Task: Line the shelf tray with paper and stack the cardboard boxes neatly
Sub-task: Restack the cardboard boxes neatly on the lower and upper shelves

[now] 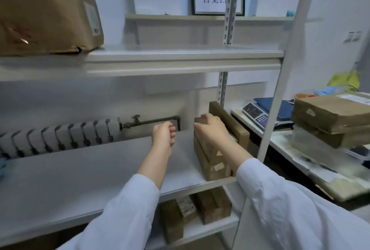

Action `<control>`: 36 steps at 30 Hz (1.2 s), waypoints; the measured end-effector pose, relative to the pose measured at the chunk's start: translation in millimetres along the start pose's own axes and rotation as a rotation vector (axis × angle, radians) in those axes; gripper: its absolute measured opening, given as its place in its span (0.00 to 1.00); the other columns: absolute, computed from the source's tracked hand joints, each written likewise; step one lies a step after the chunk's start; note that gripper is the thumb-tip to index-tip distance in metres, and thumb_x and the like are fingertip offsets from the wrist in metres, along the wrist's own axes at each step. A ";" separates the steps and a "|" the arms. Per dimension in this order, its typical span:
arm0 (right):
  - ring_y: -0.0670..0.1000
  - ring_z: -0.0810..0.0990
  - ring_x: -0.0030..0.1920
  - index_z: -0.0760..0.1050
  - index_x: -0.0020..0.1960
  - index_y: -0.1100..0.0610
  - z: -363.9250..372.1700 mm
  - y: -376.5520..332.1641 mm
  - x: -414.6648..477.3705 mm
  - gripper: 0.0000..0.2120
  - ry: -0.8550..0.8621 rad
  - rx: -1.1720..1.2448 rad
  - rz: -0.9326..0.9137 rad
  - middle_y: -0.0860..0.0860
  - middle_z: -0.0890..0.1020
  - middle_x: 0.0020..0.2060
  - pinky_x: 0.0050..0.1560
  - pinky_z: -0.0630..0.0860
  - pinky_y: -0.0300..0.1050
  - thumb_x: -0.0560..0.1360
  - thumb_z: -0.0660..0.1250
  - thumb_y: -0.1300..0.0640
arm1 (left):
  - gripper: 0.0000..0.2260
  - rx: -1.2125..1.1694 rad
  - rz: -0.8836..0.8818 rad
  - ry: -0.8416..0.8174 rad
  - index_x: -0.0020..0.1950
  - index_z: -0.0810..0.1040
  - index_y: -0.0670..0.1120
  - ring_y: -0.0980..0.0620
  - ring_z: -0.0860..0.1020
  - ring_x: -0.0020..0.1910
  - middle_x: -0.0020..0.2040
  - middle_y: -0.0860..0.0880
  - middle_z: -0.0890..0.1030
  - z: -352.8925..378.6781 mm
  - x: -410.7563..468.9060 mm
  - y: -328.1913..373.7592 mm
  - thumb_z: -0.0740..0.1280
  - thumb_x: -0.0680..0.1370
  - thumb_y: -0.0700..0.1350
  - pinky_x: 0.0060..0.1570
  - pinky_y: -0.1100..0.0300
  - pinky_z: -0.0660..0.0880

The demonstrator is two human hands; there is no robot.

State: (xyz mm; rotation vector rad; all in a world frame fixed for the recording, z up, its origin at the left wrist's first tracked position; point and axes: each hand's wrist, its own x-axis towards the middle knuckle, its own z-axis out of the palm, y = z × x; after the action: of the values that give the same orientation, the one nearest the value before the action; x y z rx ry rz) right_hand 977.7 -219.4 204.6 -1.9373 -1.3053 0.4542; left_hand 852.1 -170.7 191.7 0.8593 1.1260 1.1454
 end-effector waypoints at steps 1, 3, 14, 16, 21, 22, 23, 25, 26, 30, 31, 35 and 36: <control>0.59 0.71 0.65 0.64 0.72 0.55 -2.7 13.2 9.3 0.27 -0.029 -0.048 0.044 0.58 0.68 0.68 0.64 0.71 0.54 0.76 0.62 0.46 | 0.10 0.023 -0.025 -0.011 0.38 0.69 0.47 0.56 0.67 0.28 0.33 0.50 0.72 11.4 4.3 -9.8 0.59 0.79 0.40 0.21 0.68 0.59; 0.61 0.68 0.68 0.60 0.74 0.55 -5.4 32.0 22.2 0.30 -0.077 -0.159 0.110 0.59 0.65 0.70 0.65 0.69 0.54 0.76 0.61 0.44 | 0.09 0.069 -0.088 -0.034 0.38 0.70 0.47 0.55 0.67 0.28 0.33 0.50 0.71 27.1 10.2 -24.6 0.59 0.79 0.41 0.27 0.64 0.61; 0.61 0.57 0.73 0.54 0.76 0.52 0.2 92.9 80.3 0.38 -0.261 -0.250 0.146 0.58 0.59 0.74 0.72 0.58 0.59 0.73 0.63 0.37 | 0.25 0.255 -0.493 -0.114 0.64 0.67 0.41 0.40 0.68 0.65 0.55 0.41 0.71 98.2 34.4 -83.9 0.63 0.77 0.58 0.58 0.46 0.68; 0.61 0.57 0.73 0.54 0.76 0.51 2.6 98.4 85.3 0.37 -0.274 -0.187 0.163 0.57 0.59 0.74 0.72 0.58 0.58 0.73 0.62 0.36 | 0.22 0.236 -0.524 -0.128 0.49 0.68 0.40 0.41 0.72 0.51 0.44 0.43 0.70 105.7 29.2 -83.9 0.60 0.77 0.60 0.51 0.48 0.70; 0.62 0.58 0.73 0.54 0.75 0.54 5.7 105.5 93.1 0.38 -0.208 -0.230 0.195 0.62 0.57 0.74 0.72 0.56 0.55 0.73 0.61 0.36 | 0.28 0.185 -0.560 -0.196 0.71 0.66 0.41 0.38 0.66 0.69 0.67 0.36 0.70 118.0 26.5 -90.7 0.53 0.80 0.60 0.67 0.46 0.62; 0.62 0.59 0.72 0.56 0.75 0.54 7.0 106.6 94.6 0.37 -0.206 -0.239 0.193 0.61 0.59 0.73 0.71 0.58 0.54 0.73 0.61 0.36 | 0.29 0.180 -0.559 -0.198 0.72 0.64 0.40 0.38 0.66 0.70 0.67 0.36 0.70 118.2 29.0 -92.6 0.54 0.80 0.60 0.67 0.45 0.62; 0.62 0.60 0.70 0.58 0.74 0.54 7.2 106.4 95.4 0.36 -0.199 -0.232 0.188 0.61 0.62 0.72 0.69 0.59 0.54 0.73 0.61 0.37 | 0.29 0.174 -0.557 -0.204 0.70 0.67 0.40 0.38 0.69 0.67 0.62 0.37 0.74 117.4 35.0 -95.8 0.54 0.79 0.61 0.65 0.45 0.63; 0.60 0.63 0.68 0.61 0.71 0.54 7.8 106.0 96.8 0.32 -0.196 -0.200 0.178 0.59 0.67 0.68 0.67 0.61 0.53 0.74 0.61 0.38 | 0.26 0.148 -0.559 -0.191 0.59 0.75 0.41 0.41 0.76 0.52 0.47 0.42 0.78 114.9 46.5 -101.4 0.56 0.78 0.62 0.56 0.46 0.67; 0.60 0.63 0.68 0.62 0.71 0.54 7.2 104.8 96.8 0.31 -0.189 -0.194 0.178 0.58 0.67 0.68 0.67 0.60 0.52 0.74 0.61 0.39 | 0.23 0.153 -0.552 -0.179 0.52 0.76 0.42 0.42 0.76 0.46 0.44 0.42 0.78 113.9 49.8 -103.0 0.57 0.78 0.62 0.53 0.48 0.68; 0.60 0.64 0.68 0.63 0.70 0.55 7.8 104.3 99.0 0.27 -0.159 -0.069 0.194 0.58 0.67 0.68 0.67 0.61 0.53 0.75 0.62 0.44 | 0.17 0.159 -0.513 -0.181 0.45 0.77 0.42 0.46 0.78 0.40 0.35 0.44 0.82 104.3 57.3 -109.6 0.61 0.78 0.56 0.42 0.53 0.72; 0.60 0.65 0.67 0.63 0.70 0.55 9.6 105.7 100.1 0.26 -0.149 0.028 0.193 0.58 0.68 0.67 0.68 0.63 0.54 0.76 0.61 0.46 | 0.16 0.135 -0.508 -0.180 0.43 0.77 0.43 0.46 0.78 0.38 0.31 0.45 0.82 99.6 58.4 -109.8 0.62 0.78 0.55 0.39 0.55 0.71; 0.61 0.65 0.68 0.60 0.72 0.53 18.7 115.6 100.8 0.22 -0.090 0.180 0.218 0.58 0.66 0.69 0.69 0.63 0.58 0.79 0.54 0.54 | 0.12 0.015 -0.459 -0.119 0.47 0.76 0.45 0.45 0.78 0.42 0.39 0.44 0.82 73.2 67.5 -104.8 0.66 0.75 0.53 0.46 0.53 0.72; 0.61 0.63 0.70 0.59 0.73 0.54 22.9 119.9 101.1 0.23 -0.108 0.112 0.237 0.58 0.64 0.70 0.71 0.61 0.57 0.79 0.54 0.55 | 0.12 -0.008 -0.441 -0.103 0.50 0.76 0.45 0.44 0.78 0.44 0.42 0.44 0.81 66.1 70.6 -103.6 0.65 0.76 0.53 0.50 0.50 0.71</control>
State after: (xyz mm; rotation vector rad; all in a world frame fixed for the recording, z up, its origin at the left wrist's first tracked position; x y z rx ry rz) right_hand 1081.8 -144.1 111.6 -2.0041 -1.0946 0.7421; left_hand 943.6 -123.8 94.1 0.6140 1.1527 0.7324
